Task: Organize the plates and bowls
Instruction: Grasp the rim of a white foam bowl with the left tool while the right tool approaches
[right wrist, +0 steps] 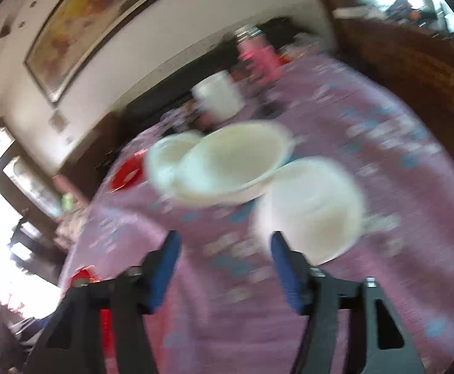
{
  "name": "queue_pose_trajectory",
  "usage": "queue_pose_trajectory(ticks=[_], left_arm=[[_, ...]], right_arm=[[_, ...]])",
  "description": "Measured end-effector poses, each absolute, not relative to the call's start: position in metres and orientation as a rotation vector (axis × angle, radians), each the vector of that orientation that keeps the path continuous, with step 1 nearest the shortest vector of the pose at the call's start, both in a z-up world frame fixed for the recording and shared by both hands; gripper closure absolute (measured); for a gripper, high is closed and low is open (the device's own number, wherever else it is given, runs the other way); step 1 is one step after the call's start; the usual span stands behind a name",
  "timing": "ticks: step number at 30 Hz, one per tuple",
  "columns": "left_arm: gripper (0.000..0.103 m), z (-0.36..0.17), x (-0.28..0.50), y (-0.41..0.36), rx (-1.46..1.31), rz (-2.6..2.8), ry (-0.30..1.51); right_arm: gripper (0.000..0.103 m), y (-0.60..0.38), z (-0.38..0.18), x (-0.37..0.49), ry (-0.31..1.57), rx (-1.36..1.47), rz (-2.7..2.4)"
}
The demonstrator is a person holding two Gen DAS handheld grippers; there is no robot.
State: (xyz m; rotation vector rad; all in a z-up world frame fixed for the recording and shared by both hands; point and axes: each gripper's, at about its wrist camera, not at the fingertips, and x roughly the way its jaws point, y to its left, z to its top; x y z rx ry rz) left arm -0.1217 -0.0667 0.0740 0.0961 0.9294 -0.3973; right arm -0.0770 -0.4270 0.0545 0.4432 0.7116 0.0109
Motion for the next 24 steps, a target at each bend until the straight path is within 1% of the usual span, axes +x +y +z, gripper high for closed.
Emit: queue_pose_trajectory(ticks=[1,2,6,9,12,14,16,19,20,21,23,24], left_arm=[[0.049,0.073,-0.121,-0.069,0.098,-0.404,0.932],[0.049,0.072,-0.120,-0.072,0.099,-0.411,0.937],[0.049,0.072,-0.108,-0.083,0.085,-0.429,0.973],[0.049,0.090,-0.090,-0.096,0.053,-0.449,0.984],[0.049,0.119,-0.067,-0.116,0.005,-0.462,0.977],[0.049,0.132,-0.056,-0.129,-0.009,-0.445,0.968],[0.049,0.145,-0.039,-0.149,-0.002,-0.442,0.952],[0.050,0.148,-0.008,-0.176,0.010,-0.414,0.966],[0.054,0.146,0.004,-0.185,0.008,-0.415,0.985],[0.062,0.144,0.015,-0.190,0.000,-0.412,0.999],[0.068,0.136,0.044,-0.205,-0.040,-0.407,1.040],[0.069,0.133,0.052,-0.209,-0.049,-0.404,1.052]], right_arm=[[0.021,-0.434,0.055,-0.075,0.715,0.417,-0.014],[0.019,-0.440,0.056,-0.072,0.726,0.392,-0.035],[0.019,-0.444,0.058,-0.055,0.782,0.390,0.005],[0.019,-0.432,0.066,-0.043,0.788,0.414,0.092],[0.019,-0.421,0.079,-0.023,0.766,0.437,0.103],[0.019,-0.421,0.084,-0.014,0.713,0.461,0.069],[0.019,-0.420,0.081,-0.007,0.668,0.474,0.038],[0.019,-0.422,0.067,-0.003,0.628,0.520,0.090],[0.019,-0.425,0.061,-0.004,0.636,0.529,0.097],[0.019,-0.429,0.056,-0.004,0.647,0.537,0.099],[0.019,-0.439,0.052,-0.003,0.658,0.568,0.103],[0.019,-0.444,0.052,-0.005,0.651,0.590,0.107]])
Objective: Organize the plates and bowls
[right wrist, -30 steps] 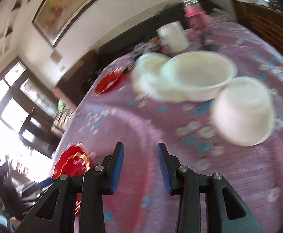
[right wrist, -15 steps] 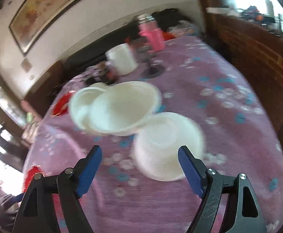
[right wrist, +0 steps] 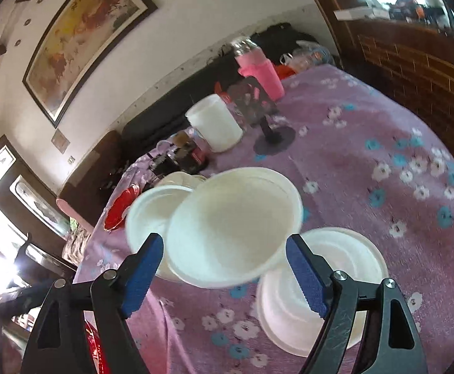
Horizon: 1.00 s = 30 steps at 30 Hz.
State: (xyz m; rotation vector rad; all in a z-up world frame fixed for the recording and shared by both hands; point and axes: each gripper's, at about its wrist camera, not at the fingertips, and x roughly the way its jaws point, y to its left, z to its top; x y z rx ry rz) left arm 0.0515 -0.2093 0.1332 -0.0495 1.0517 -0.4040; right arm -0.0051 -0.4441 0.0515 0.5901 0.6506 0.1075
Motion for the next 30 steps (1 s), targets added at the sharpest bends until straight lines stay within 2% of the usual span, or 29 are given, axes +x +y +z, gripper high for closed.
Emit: queue_pose_trajectory(ticks=[2,8,11,14,21,27,30], left_arm=[[0.076,0.125,0.076,-0.218,-0.108,-0.378,1.068],[0.076,0.108,0.117,-0.241,-0.135,-0.330,1.095],[0.094,0.095,0.130,-0.245,-0.108,-0.273,1.096],[0.098,0.092,0.133,-0.235,-0.101,-0.232,1.074],[0.098,0.081,0.113,-0.189,-0.114,-0.240,1.106],[0.097,0.066,0.091,-0.149,-0.117,-0.280,1.201],[0.097,0.066,0.088,-0.131,-0.096,-0.243,1.195]], right_arm=[[0.018,-0.451,0.054,-0.009,0.632,0.608,0.111],[0.018,-0.452,0.059,-0.015,0.611,0.631,0.140],[0.018,-0.450,0.059,-0.015,0.617,0.635,0.155],[0.018,-0.450,0.058,-0.015,0.617,0.637,0.158],[0.018,-0.436,0.059,-0.014,0.624,0.606,0.204],[0.018,-0.408,0.051,-0.006,0.685,0.586,0.364],[0.033,-0.383,0.046,-0.002,0.739,0.568,0.507]])
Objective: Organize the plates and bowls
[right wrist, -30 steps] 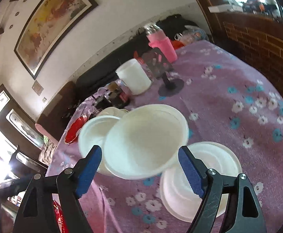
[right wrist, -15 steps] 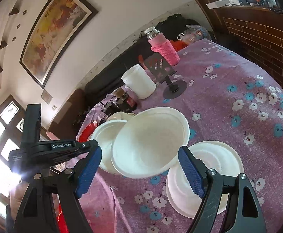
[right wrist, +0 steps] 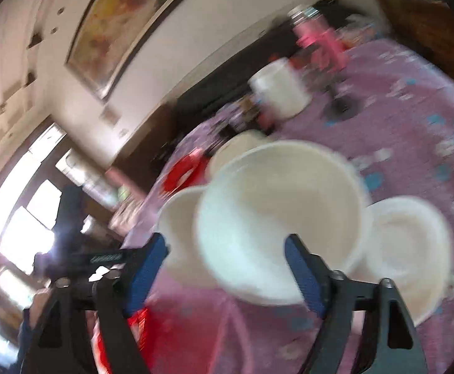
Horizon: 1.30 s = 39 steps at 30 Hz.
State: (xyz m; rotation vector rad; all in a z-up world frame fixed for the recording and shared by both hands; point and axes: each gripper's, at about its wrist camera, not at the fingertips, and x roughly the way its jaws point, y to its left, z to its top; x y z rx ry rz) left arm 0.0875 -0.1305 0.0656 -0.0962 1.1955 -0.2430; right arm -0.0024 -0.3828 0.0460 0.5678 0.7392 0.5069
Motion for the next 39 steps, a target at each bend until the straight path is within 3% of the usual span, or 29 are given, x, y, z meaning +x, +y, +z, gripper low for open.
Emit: queue_pose_trajectory(ticks=[3,7,11,17,18,20,27,28,32,34,36,37,39], left_arm=[[0.097,0.065,0.092,-0.118,-0.123,-0.223,1.194],[0.096,0.058,0.098,-0.113,-0.121,-0.214,1.206],[0.094,0.052,0.103,-0.106,-0.129,-0.216,1.222],[0.094,0.049,0.107,-0.105,-0.127,-0.241,1.219],[0.094,0.048,0.108,-0.105,-0.122,-0.242,1.219],[0.094,0.048,0.109,-0.107,-0.108,-0.249,1.209],[0.090,0.045,0.114,-0.106,-0.101,-0.252,1.198],[0.089,0.044,0.116,-0.107,-0.104,-0.254,1.201],[0.068,0.038,0.121,-0.107,-0.106,-0.236,1.210],[0.068,0.035,0.123,-0.108,-0.100,-0.232,1.209],[0.091,0.032,0.123,-0.111,-0.077,-0.250,1.216],[0.091,0.032,0.121,-0.112,-0.077,-0.257,1.215],[0.091,0.036,0.115,-0.113,-0.059,-0.255,1.192]], right_arm=[[0.040,-0.361,0.040,-0.001,0.786,0.564,0.664],[0.040,-0.334,0.030,0.002,0.853,0.530,0.826],[0.045,-0.329,0.003,0.017,0.966,0.512,0.728],[0.045,-0.347,-0.004,0.031,0.956,0.532,0.542],[0.047,-0.347,-0.003,0.033,0.956,0.540,0.533],[0.062,-0.344,-0.001,0.040,0.969,0.534,0.479],[0.063,-0.326,-0.002,0.061,1.037,0.589,0.411],[0.063,-0.321,-0.003,0.063,1.039,0.592,0.399],[0.063,-0.318,-0.009,0.076,1.025,0.618,0.362],[0.063,-0.316,-0.012,0.081,1.011,0.659,0.386],[0.073,-0.311,-0.013,0.083,1.010,0.636,0.390],[0.086,-0.309,-0.014,0.082,1.008,0.622,0.400],[0.090,-0.305,-0.012,0.080,1.004,0.601,0.402]])
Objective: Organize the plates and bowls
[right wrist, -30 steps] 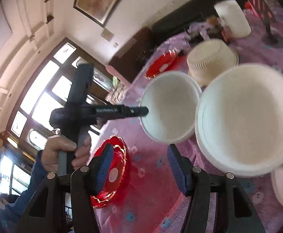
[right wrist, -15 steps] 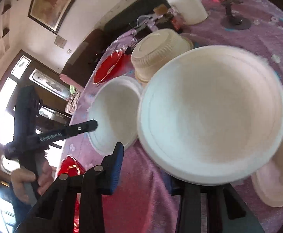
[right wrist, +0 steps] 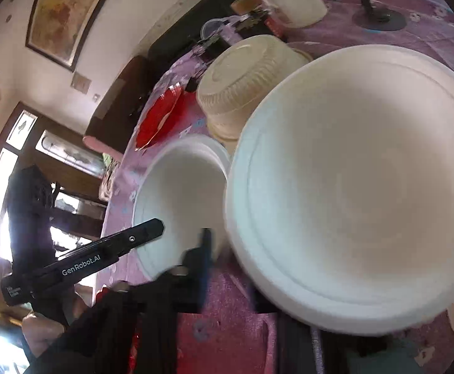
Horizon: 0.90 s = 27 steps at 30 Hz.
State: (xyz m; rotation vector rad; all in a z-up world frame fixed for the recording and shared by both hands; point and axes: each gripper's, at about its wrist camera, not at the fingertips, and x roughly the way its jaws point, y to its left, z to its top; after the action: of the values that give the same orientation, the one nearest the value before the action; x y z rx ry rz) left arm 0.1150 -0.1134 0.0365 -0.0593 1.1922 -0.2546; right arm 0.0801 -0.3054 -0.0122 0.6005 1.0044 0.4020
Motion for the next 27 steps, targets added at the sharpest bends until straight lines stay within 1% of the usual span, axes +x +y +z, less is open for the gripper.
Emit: queue_pose_trajectory(ticks=[6,12,17,27], left_arm=[[0.091,0.062,0.085,-0.111,-0.018,-0.261,1.112],[0.090,0.088,0.038,-0.106,0.009,-0.281,1.015],[0.090,0.095,0.003,-0.101,-0.010,-0.309,0.968],[0.089,0.094,-0.065,-0.089,0.022,-0.306,0.872]], right_arm=[[0.090,-0.303,0.003,0.065,0.975,0.588,0.437],[0.090,-0.299,0.030,0.026,0.912,0.558,0.482],[0.090,-0.298,0.039,-0.007,0.876,0.539,0.497],[0.090,-0.282,0.045,-0.056,0.841,0.489,0.537]])
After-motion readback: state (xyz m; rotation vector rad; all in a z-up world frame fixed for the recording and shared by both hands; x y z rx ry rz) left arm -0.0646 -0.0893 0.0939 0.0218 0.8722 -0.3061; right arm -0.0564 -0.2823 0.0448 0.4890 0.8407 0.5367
